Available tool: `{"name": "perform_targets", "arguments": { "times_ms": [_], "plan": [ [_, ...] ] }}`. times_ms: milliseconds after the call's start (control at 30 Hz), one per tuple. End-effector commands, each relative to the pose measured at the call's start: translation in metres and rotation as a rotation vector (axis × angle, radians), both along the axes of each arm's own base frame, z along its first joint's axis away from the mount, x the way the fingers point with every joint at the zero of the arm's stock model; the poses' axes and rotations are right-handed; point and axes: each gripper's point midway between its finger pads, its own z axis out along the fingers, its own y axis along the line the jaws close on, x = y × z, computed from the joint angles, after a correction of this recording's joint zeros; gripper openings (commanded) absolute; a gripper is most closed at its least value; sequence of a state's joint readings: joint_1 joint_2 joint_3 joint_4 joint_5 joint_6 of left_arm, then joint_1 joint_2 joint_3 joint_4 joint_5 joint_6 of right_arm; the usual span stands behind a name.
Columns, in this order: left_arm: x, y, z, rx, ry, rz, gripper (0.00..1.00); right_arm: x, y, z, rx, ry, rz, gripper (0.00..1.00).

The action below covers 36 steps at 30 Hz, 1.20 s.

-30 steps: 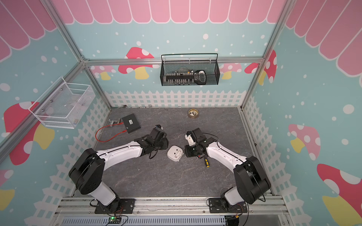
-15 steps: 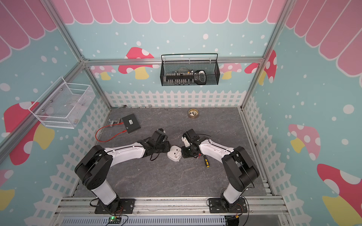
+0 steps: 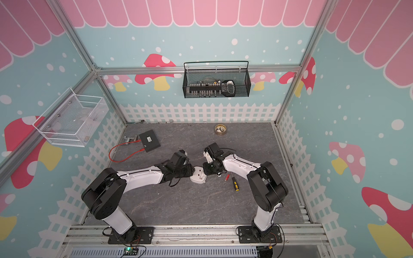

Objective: Remove the battery from the alarm
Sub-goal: Adjust the alarm at the center of the board, then pick up the cover from the center of the board.

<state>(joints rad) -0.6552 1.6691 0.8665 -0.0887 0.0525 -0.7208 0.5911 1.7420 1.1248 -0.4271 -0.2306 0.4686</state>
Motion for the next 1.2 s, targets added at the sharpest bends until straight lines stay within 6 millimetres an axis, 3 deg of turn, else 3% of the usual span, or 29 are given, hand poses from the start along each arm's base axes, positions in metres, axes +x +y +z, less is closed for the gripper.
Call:
{"name": "perform_targets", "arguments": {
  "times_ms": [0, 200, 333, 700, 1167],
  "plan": [
    [-0.018, 0.004, -0.003, -0.023, 0.049, 0.002, 0.4, 0.006, -0.009, 0.024, -0.054, -0.073, -0.002, 0.27],
    [-0.017, 0.027, 0.02, -0.005, -0.012, 0.076, 0.42, 0.004, -0.049, 0.047, -0.211, -0.129, -0.047, 0.29],
    [-0.01, 0.031, 0.045, -0.02, -0.063, 0.089, 0.43, -0.001, -0.067, 0.028, -0.277, -0.076, -0.034, 0.29],
    [-0.007, 0.039, 0.066, -0.025, -0.105, 0.101, 0.43, 0.005, -0.062, -0.02, -0.343, 0.021, 0.059, 0.3],
    [-0.006, 0.038, 0.069, -0.024, -0.107, 0.098, 0.43, 0.008, -0.062, -0.038, -0.381, 0.049, 0.092, 0.25]
  ]
}}
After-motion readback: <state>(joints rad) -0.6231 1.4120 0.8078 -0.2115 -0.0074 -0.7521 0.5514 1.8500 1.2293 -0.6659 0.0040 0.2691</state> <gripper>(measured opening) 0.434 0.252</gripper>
